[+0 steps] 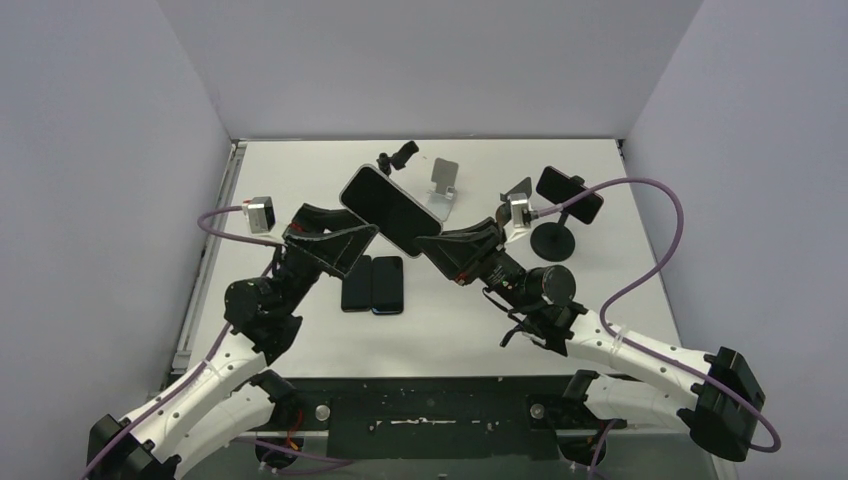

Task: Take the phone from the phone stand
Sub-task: Place the phone at the center of the board.

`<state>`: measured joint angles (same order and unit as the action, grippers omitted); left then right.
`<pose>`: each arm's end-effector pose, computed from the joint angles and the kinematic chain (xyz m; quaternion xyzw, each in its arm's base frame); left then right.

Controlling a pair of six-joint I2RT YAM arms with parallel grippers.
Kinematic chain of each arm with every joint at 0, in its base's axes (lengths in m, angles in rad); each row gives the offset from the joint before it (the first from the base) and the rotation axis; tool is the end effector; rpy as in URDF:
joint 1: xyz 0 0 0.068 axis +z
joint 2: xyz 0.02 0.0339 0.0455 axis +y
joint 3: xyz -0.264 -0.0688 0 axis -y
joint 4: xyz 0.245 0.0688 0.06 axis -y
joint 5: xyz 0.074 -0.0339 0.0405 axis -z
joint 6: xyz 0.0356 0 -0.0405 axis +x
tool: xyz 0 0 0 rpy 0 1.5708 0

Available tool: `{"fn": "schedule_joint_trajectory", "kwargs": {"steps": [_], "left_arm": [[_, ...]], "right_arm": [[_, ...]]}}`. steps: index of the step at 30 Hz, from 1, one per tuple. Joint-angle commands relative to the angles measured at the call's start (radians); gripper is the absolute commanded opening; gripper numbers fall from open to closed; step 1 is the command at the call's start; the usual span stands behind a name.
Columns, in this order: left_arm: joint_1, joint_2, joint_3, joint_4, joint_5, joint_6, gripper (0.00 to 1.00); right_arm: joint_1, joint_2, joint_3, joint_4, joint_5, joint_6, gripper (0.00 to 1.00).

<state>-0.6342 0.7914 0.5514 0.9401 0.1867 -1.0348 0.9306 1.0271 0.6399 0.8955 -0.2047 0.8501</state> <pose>0.1331 -0.1061 0.3716 -0.0007 0.4283 -0.6953 0.5771 0.1304 0.1872 0.3555 -0.1083 0.5000 0.6992 0.4994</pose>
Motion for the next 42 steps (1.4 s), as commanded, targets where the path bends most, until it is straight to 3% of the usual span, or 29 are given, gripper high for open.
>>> {"fn": "schedule_joint_trajectory", "kwargs": {"steps": [1,5,13,20,27,31,34,36,42], "left_arm": [[-0.005,0.001,-0.016,0.066,-0.021,-0.034,0.76],[-0.005,0.020,-0.012,0.094,-0.005,-0.055,0.61],[-0.005,0.039,-0.007,0.107,0.005,-0.071,0.42],[-0.005,0.046,-0.004,0.118,0.013,-0.082,0.31],[-0.005,0.048,-0.008,0.120,0.017,-0.076,0.00],[-0.005,0.036,-0.012,0.098,0.010,-0.064,0.00],[-0.005,0.015,-0.020,0.073,-0.002,-0.054,0.00],[-0.005,0.002,-0.027,0.061,-0.012,-0.049,0.00],[-0.003,-0.034,-0.003,-0.050,0.095,-0.014,0.00]], "right_arm": [[0.018,-0.015,-0.008,0.207,0.085,-0.009,0.00],[0.024,-0.006,-0.009,0.219,0.088,-0.008,0.00],[0.032,0.007,-0.017,0.236,0.084,0.004,0.00],[0.041,0.015,-0.025,0.239,0.073,0.003,0.00],[0.051,-0.004,-0.019,0.173,0.066,-0.020,0.02],[0.053,-0.042,0.001,0.072,0.022,-0.060,0.58],[0.053,-0.091,0.037,-0.091,0.016,-0.095,0.91],[0.053,-0.124,0.072,-0.212,0.007,-0.128,0.96],[0.048,-0.193,0.255,-0.707,0.019,-0.291,0.98]]}}
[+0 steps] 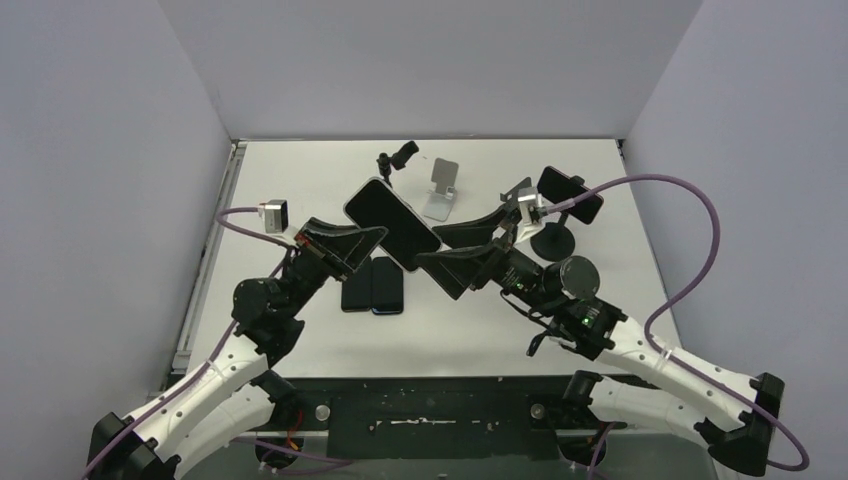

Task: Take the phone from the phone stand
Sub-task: Place the phone at the center of the board.

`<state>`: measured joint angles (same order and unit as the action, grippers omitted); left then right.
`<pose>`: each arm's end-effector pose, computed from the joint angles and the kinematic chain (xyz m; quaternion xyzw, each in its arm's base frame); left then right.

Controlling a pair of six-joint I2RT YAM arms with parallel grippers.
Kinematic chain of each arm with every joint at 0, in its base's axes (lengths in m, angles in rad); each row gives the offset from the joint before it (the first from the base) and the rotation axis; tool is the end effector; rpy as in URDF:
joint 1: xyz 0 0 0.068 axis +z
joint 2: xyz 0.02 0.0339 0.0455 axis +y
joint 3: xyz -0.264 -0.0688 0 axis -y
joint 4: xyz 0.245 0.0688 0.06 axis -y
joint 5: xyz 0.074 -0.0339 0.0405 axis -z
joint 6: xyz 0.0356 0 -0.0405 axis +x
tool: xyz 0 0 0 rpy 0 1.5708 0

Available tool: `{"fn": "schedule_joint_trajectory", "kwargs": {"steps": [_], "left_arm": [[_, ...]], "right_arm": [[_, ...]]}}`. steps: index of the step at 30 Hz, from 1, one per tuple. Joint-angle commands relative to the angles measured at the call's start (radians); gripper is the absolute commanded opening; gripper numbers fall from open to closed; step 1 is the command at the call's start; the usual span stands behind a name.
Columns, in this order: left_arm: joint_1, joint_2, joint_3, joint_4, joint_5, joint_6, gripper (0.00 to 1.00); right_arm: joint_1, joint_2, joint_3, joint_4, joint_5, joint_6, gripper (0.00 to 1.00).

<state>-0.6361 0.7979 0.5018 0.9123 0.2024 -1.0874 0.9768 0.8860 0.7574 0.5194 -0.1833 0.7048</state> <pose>0.1376 -0.1105 0.3513 -0.0148 0.4655 -0.7009 0.5402 0.1091 0.1731 0.3876 -0.1505 0.5386 0.6506 0.5139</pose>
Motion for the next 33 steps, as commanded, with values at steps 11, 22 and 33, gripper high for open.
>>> {"fn": "schedule_joint_trajectory", "kwargs": {"steps": [11,22,33], "left_arm": [[0.000,-0.017,0.083,-0.100,0.548,0.000,0.00],[-0.001,-0.006,0.096,-0.071,0.642,-0.019,0.00],[-0.004,-0.004,0.092,-0.038,0.625,-0.019,0.00]], "right_arm": [[-0.003,-0.039,0.388,-0.786,-0.142,-0.322,0.95],[-0.004,-0.062,0.294,-0.664,-0.322,-0.168,0.82],[-0.003,-0.040,0.171,-0.503,-0.404,-0.043,0.58]]}}
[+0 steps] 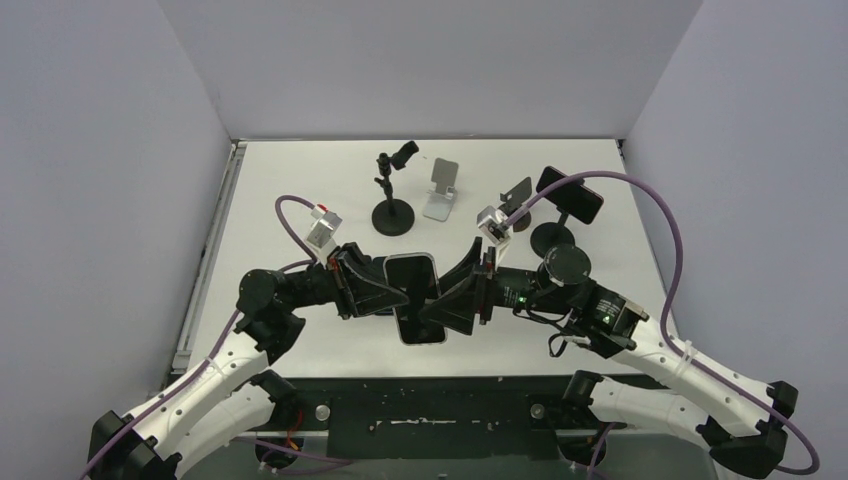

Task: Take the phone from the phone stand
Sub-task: Place the phone at the center of the board.

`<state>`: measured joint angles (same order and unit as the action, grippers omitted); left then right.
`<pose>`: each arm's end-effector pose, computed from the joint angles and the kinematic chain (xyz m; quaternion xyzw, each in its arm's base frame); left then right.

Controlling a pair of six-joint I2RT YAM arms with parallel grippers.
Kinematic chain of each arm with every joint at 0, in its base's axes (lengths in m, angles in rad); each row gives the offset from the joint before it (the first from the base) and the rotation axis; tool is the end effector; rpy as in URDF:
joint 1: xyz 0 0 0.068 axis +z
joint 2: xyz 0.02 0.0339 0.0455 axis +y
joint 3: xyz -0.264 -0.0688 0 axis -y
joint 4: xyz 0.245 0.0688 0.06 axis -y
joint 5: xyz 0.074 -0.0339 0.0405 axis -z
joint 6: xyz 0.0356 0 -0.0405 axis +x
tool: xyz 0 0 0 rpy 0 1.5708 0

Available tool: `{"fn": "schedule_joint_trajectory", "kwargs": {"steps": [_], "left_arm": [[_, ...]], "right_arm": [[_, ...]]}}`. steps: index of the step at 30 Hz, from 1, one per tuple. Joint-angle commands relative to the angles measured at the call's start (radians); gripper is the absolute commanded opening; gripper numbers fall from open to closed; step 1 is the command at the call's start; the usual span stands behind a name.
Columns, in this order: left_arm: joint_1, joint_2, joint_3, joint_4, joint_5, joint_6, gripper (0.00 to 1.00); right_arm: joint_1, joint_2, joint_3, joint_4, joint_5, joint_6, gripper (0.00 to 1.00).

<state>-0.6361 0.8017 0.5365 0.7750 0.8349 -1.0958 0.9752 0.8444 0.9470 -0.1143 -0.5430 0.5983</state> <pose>0.1243 -0.1246 0.3447 0.2351 0.5300 -0.7335 0.3546 0.0895 0.1649 0.3944 -0.3135 0.6377 0.6142 0.3432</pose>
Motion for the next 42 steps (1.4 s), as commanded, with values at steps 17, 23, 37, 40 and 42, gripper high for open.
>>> {"fn": "schedule_joint_trajectory", "kwargs": {"steps": [17,23,37,40,42], "left_arm": [[-0.005,-0.014,0.052,0.071,-0.008,0.020,0.00],[-0.005,-0.019,0.054,0.065,-0.005,0.035,0.00],[-0.003,-0.223,0.081,-0.584,-0.552,0.423,0.97],[-0.004,-0.334,0.047,-0.716,-0.834,0.493,0.97],[-0.003,-0.396,0.019,-0.810,-1.024,0.539,0.97]], "right_arm": [[-0.002,0.029,-0.058,0.218,-0.049,0.104,0.18],[-0.003,0.025,-0.058,0.221,-0.033,0.100,0.00],[-0.003,-0.048,-0.066,0.028,0.328,0.022,0.00],[-0.016,-0.025,-0.084,-0.069,0.470,0.023,0.00],[-0.065,0.013,-0.114,-0.080,0.459,0.036,0.00]]}}
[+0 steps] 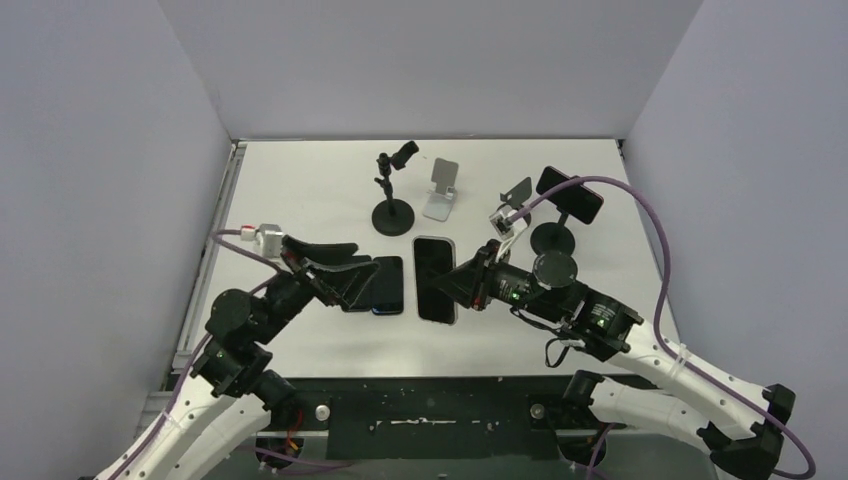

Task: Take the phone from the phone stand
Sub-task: Place the phone at the center of the board.

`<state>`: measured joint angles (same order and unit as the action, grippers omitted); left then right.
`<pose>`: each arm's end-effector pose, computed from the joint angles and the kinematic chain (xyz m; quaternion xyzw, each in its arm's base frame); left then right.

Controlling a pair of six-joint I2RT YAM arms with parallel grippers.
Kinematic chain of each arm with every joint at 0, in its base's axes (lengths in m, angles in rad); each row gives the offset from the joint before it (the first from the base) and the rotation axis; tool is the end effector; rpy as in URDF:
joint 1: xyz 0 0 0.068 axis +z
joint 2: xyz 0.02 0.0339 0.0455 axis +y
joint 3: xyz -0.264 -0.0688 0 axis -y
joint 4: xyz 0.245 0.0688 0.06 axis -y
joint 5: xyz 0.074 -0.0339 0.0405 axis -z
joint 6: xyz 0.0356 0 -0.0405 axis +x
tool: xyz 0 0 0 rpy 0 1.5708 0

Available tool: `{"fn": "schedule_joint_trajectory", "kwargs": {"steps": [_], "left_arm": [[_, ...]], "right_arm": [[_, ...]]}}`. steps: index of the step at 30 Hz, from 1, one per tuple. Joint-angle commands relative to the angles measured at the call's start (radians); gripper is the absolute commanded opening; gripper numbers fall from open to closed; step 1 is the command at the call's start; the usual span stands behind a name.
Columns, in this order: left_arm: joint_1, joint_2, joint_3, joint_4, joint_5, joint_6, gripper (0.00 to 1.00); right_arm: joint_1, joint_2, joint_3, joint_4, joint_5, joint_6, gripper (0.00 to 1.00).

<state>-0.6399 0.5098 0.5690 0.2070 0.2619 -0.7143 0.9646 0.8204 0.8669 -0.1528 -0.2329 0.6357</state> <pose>0.1029 -0.0881 0.3452 0.0813 0.6053 -0.5554 0.5644 0.1015 0.1608 0.3664 -0.1976 0.7160 0.5366 0.4006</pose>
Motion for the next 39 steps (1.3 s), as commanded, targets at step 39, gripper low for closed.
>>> {"fn": "schedule_joint_trajectory", "kwargs": {"steps": [39], "left_arm": [[0.006,-0.159,-0.049,-0.318,-0.481,0.311,0.97]], "right_arm": [[-0.400,0.934,0.071,0.328,-0.315,0.166,0.00]]}}
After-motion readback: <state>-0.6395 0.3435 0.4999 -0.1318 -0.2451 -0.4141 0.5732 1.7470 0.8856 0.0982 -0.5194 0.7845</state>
